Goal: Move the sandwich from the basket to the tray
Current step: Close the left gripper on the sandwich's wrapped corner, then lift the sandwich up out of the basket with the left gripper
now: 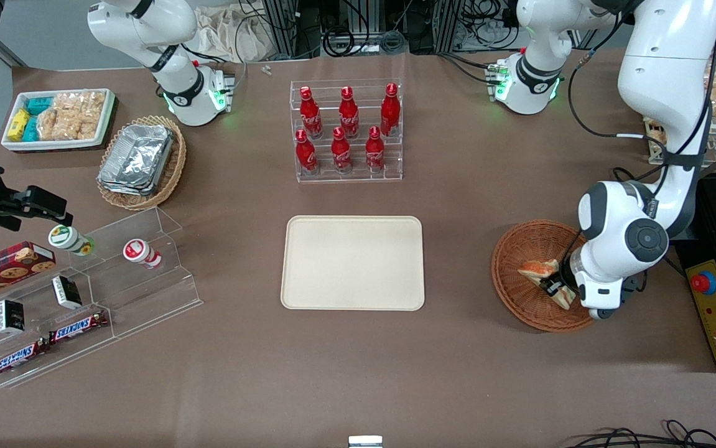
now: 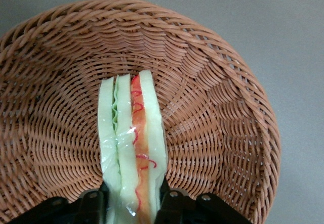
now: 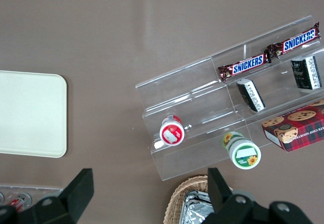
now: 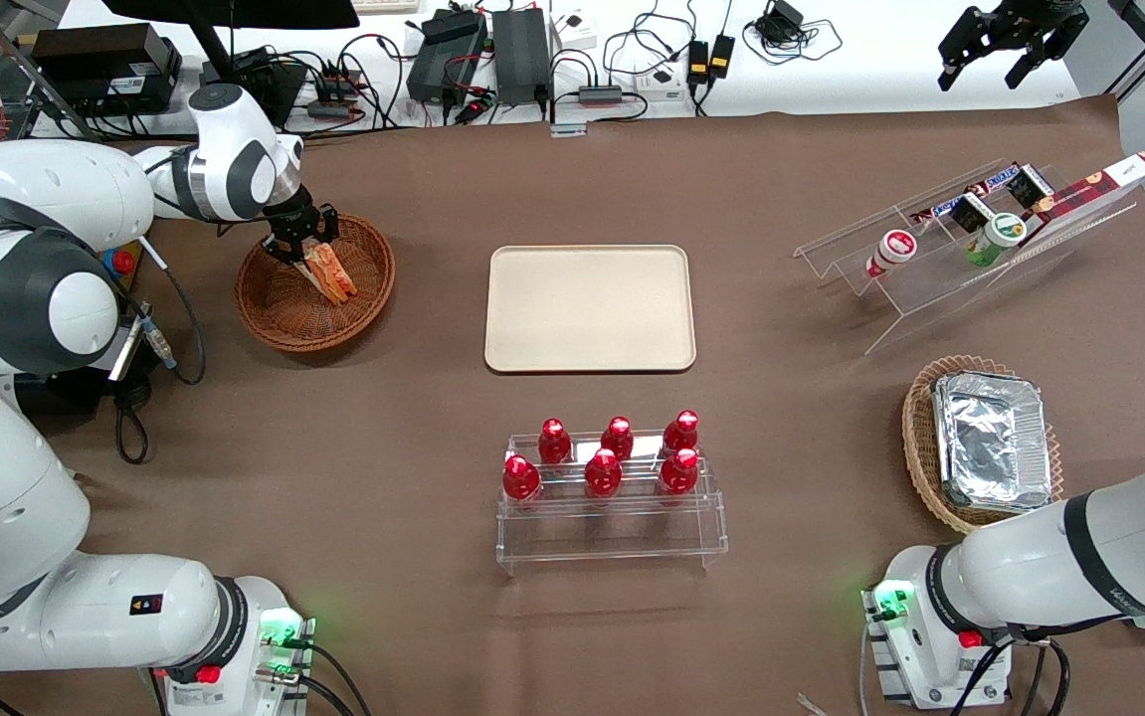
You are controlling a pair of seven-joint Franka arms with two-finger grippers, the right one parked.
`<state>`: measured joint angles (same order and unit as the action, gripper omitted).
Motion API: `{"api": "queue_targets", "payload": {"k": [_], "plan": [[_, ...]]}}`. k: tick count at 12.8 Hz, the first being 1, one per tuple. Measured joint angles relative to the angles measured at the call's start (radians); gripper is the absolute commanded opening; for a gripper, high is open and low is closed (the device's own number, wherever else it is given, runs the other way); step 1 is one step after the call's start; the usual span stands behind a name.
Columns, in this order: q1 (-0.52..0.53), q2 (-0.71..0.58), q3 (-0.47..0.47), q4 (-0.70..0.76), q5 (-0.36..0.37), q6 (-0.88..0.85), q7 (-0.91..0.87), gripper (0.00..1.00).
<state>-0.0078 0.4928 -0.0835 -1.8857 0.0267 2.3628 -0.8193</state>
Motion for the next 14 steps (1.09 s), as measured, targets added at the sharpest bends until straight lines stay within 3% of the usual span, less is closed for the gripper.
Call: {"api": "queue_targets", "payload": {"k": [6, 9, 12, 14], "plan": [[0.0, 0.002, 0.0, 0.028, 0.003, -0.026, -0.01, 0.05], [-0.001, -0.002, -0.004, 0.181, 0.06, -0.288, 0.036, 0.01], [-0.004, -0.015, -0.012, 0.408, 0.069, -0.567, 0.18, 0.0], [-0.004, -0.029, -0.05, 0.504, 0.068, -0.654, 0.215, 0.0]]}}
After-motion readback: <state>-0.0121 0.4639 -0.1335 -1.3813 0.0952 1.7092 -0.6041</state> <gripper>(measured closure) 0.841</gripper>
